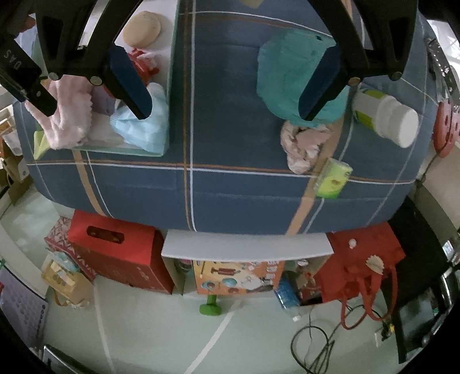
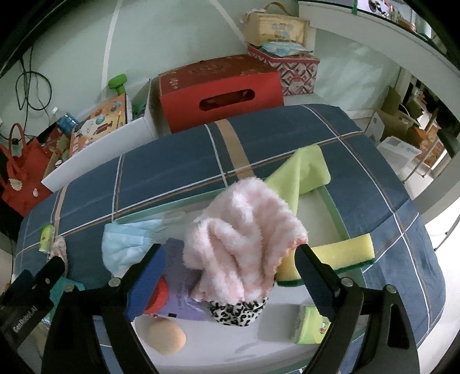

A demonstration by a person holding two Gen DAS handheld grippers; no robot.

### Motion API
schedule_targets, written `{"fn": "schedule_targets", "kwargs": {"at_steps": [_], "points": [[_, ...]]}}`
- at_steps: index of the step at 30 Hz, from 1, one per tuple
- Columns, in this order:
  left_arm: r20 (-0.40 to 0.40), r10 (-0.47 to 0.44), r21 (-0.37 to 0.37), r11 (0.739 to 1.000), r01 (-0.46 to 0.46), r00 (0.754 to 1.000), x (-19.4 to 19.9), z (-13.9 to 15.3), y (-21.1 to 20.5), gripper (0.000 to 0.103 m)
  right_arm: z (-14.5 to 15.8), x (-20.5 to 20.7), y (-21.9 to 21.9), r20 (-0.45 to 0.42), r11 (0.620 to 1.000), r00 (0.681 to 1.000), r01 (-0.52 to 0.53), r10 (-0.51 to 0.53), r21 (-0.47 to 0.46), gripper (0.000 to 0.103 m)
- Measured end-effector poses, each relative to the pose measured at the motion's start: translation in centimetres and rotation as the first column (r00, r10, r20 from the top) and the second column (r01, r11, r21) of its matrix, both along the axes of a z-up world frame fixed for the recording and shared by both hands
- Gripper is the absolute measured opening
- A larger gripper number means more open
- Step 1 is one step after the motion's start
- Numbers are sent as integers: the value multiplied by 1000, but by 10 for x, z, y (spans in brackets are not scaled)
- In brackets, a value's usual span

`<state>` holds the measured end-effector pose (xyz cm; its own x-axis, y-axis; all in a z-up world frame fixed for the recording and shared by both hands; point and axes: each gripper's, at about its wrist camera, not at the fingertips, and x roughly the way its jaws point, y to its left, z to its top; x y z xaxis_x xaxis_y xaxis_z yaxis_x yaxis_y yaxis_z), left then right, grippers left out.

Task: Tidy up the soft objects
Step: 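Withdraw both tools from the tray toward the crumpled beige cloth and tissue pack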

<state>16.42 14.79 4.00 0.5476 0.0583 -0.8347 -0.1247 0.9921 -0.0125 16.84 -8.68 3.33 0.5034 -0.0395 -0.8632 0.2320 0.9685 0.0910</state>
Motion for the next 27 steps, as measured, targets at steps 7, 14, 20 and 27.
{"fn": "schedule_targets", "kwargs": {"at_steps": [7, 14, 20, 27], "points": [[40, 36, 15, 999, -37, 999, -5, 16, 24, 103, 8, 0, 28, 26, 998, 997, -69, 69, 10, 91], [76, 122, 49, 991, -126, 990, -13, 31, 70, 103, 14, 1, 78, 44, 975, 975, -219, 217, 28, 91], [87, 235, 20, 971, -238, 968, -24, 34, 122, 103, 15, -2, 117, 48, 950, 949, -311, 310, 21, 91], [48, 295, -64, 954, -291, 954, -27, 29, 172, 103, 15, 0, 146, 52, 928, 928, -370, 368, 38, 91]]}}
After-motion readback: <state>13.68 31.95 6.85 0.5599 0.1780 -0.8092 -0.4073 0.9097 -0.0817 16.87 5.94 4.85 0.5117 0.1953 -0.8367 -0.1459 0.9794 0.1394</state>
